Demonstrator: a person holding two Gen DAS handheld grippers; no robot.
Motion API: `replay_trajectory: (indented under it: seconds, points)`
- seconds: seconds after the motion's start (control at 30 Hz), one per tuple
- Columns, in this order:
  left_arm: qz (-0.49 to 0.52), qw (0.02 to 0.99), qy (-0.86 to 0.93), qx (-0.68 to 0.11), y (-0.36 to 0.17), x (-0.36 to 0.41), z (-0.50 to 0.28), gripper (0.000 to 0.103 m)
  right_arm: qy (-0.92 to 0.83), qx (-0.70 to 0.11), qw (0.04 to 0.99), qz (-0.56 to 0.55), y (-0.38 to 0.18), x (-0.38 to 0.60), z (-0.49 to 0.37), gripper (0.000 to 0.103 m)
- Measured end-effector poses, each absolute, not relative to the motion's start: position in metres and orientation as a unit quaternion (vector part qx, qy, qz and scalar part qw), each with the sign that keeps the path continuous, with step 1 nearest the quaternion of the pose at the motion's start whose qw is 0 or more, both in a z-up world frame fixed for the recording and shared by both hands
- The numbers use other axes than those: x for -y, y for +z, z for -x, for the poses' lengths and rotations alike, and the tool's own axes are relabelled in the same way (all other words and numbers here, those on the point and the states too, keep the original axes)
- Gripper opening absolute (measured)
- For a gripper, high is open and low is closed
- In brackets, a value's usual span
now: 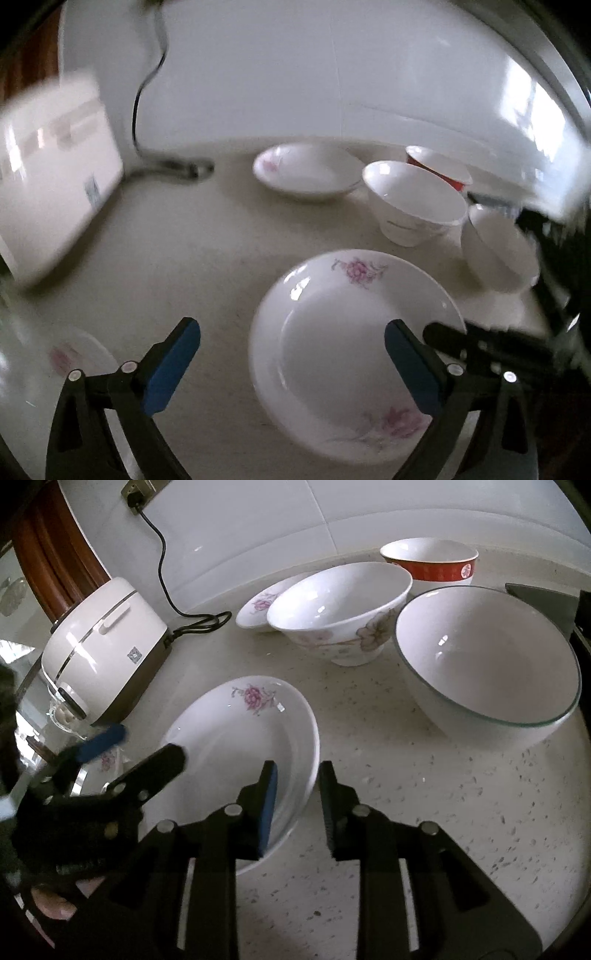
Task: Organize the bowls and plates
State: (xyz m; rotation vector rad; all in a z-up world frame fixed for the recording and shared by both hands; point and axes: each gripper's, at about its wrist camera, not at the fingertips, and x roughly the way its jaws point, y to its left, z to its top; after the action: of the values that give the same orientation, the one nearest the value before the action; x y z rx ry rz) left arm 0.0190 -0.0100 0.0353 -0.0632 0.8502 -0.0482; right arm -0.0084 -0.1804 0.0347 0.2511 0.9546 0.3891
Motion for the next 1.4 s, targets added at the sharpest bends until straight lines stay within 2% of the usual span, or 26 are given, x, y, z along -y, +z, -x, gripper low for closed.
replay_trajectory:
  seconds: [0.03, 0.1, 0.17, 0.23, 0.37, 0.53, 0.73, 0.97, 1.1, 1.17, 1.4]
  points:
    - [0.055, 0.904, -0.023, -0.423, 0.031, 0.005, -0.023, 0.09, 0.187, -0.455, 0.862, -0.119, 0.035, 0.181, 0.009, 0.027]
    - [0.076, 0.896, -0.027, -0.437, 0.023, 0.001, -0.026, 0.069, 0.188, -0.455, 0.862, -0.117, 0.035, 0.18, 0.009, 0.027]
    - [0.078, 0.893, -0.021, -0.442, 0.018, -0.002, -0.027, 0.059, 0.191, -0.455, 0.862, -0.114, 0.036, 0.181, 0.011, 0.027]
    - [0.085, 0.893, -0.015, -0.442, 0.015, -0.006, -0.028, 0.056, 0.192, -0.453, 0.863, -0.112, 0.036, 0.178, 0.009, 0.027]
    - [0.101, 0.894, -0.027, -0.435, 0.011, -0.01, -0.025, 0.033, 0.196, -0.452, 0.862, -0.116, 0.035, 0.179, 0.01, 0.027]
    - [0.093, 0.905, -0.024, -0.415, 0.009, -0.007, -0.02, 0.032, 0.201, -0.452, 0.861, -0.119, 0.034, 0.179, 0.009, 0.029]
    - [0.157, 0.9, -0.043, -0.406, 0.008, -0.025, -0.022, 0.032, 0.21, -0.452, 0.857, -0.133, 0.033, 0.182, 0.006, 0.03]
    - [0.145, 0.901, -0.04, -0.408, 0.01, -0.021, -0.021, 0.033, 0.213, -0.453, 0.854, -0.143, 0.032, 0.184, 0.006, 0.028]
    - [0.156, 0.9, -0.042, -0.406, 0.007, -0.025, -0.023, 0.027, 0.204, -0.456, 0.854, -0.145, 0.031, 0.186, 0.004, 0.017]
    - [0.161, 0.899, -0.037, -0.404, 0.007, -0.028, -0.021, 0.024, 0.204, -0.456, 0.854, -0.148, 0.031, 0.186, 0.004, 0.017]
    - [0.14, 0.922, -0.026, -0.36, 0.022, -0.018, -0.002, 0.023, 0.213, -0.437, 0.86, -0.155, 0.036, 0.192, 0.01, 0.016]
